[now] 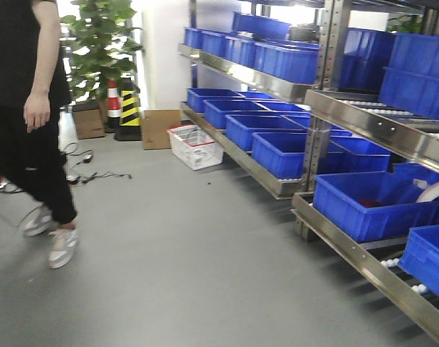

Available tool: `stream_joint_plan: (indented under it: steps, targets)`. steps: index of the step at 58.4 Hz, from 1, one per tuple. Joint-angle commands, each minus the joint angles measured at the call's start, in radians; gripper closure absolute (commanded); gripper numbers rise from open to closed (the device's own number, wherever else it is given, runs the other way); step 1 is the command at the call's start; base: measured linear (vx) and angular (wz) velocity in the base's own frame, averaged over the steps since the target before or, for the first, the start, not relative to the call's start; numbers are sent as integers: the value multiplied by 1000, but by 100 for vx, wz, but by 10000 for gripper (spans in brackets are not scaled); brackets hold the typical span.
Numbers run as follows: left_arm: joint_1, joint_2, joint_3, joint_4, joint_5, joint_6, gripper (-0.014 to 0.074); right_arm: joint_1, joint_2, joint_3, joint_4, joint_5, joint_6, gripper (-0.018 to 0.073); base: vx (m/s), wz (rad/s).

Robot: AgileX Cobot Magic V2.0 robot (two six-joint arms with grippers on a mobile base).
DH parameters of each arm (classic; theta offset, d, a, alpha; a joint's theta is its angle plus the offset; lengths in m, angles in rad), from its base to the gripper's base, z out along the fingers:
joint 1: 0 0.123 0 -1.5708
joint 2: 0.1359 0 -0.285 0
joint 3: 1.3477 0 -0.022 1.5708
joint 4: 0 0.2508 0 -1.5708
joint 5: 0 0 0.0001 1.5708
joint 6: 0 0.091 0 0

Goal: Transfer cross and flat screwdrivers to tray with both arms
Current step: 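Drive the base to the conveyor station facing the grey tray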

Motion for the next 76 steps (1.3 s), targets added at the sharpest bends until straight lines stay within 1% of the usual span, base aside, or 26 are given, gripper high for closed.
stream_joint_plan:
  steps: [1,24,41,76]
  targets:
    - [-5,2,-29,-4,-101,-3,594,-2,4,-27,1,-98,-2,567,56,-33]
    - [-5,2,-29,-4,-101,-3,594,-2,4,-27,1,-98,-2,567,55,-40]
    - [-5,2,-29,-4,-101,-3,594,-2,4,-27,1,-98,-2,567,48,-61]
    - [-5,2,-29,-4,-101,-3,594,-2,4,-27,1,-98,-2,567,28,-65]
